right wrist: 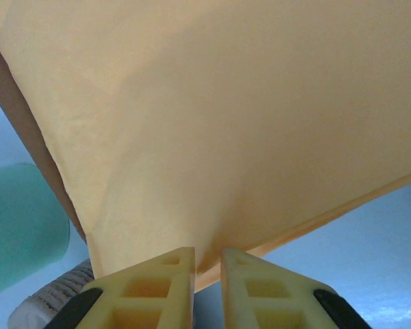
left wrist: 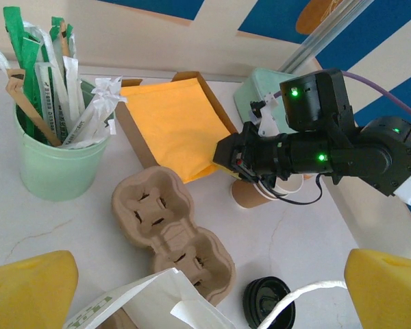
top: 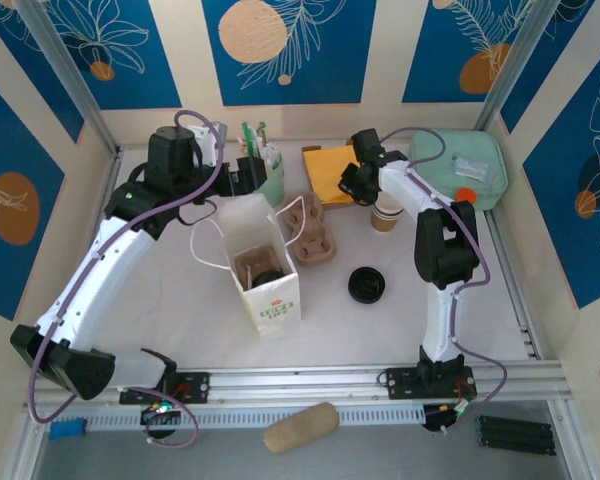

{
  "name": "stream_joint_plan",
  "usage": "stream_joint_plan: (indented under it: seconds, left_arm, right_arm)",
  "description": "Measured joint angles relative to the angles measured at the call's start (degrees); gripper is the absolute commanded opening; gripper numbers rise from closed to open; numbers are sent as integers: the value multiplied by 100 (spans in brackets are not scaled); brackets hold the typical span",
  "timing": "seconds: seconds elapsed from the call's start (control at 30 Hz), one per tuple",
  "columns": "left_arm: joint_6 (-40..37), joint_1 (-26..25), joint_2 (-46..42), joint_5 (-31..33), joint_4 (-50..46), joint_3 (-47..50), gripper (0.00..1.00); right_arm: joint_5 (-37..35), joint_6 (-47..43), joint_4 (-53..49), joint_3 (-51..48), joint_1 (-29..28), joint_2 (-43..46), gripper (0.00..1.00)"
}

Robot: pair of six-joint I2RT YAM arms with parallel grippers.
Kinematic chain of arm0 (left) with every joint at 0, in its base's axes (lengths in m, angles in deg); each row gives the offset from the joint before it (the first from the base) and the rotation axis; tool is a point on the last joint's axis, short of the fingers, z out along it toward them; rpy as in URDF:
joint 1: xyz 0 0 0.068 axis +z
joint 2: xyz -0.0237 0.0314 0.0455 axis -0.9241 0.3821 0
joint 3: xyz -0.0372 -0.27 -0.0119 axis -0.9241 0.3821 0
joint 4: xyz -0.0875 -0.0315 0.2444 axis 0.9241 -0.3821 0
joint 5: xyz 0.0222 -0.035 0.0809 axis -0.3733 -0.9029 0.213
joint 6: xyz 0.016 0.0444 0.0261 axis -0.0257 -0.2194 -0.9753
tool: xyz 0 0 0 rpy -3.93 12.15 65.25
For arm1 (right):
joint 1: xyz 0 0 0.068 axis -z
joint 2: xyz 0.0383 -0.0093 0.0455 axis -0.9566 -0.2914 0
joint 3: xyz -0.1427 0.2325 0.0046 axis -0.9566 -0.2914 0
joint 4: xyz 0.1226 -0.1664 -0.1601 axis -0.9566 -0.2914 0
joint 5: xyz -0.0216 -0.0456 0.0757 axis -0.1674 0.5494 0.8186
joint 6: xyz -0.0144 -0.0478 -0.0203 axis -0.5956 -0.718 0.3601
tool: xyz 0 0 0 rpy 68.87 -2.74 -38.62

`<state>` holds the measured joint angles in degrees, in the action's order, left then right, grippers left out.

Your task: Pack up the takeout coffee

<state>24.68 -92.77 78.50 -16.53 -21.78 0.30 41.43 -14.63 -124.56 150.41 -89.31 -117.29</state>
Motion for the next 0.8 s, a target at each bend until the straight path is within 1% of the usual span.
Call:
stream_joint_plan:
  seconds: [0.1, 0.23, 0.5, 0.8]
  left_arm:
    - [0, -9, 0, 2, 0, 0, 99]
    - [0, -9, 0, 0, 0, 0, 99]
    - [0, -20, 0, 0, -2, 0, 99]
    - [0, -20, 0, 0, 0, 0, 99]
  right_arm:
    - [15, 0, 4, -7, 0, 2, 26]
    - [28, 0, 42, -72, 0, 59, 34]
    - [90, 20, 142, -153, 0, 74, 38]
    - [142, 98, 221, -164, 15, 74, 37]
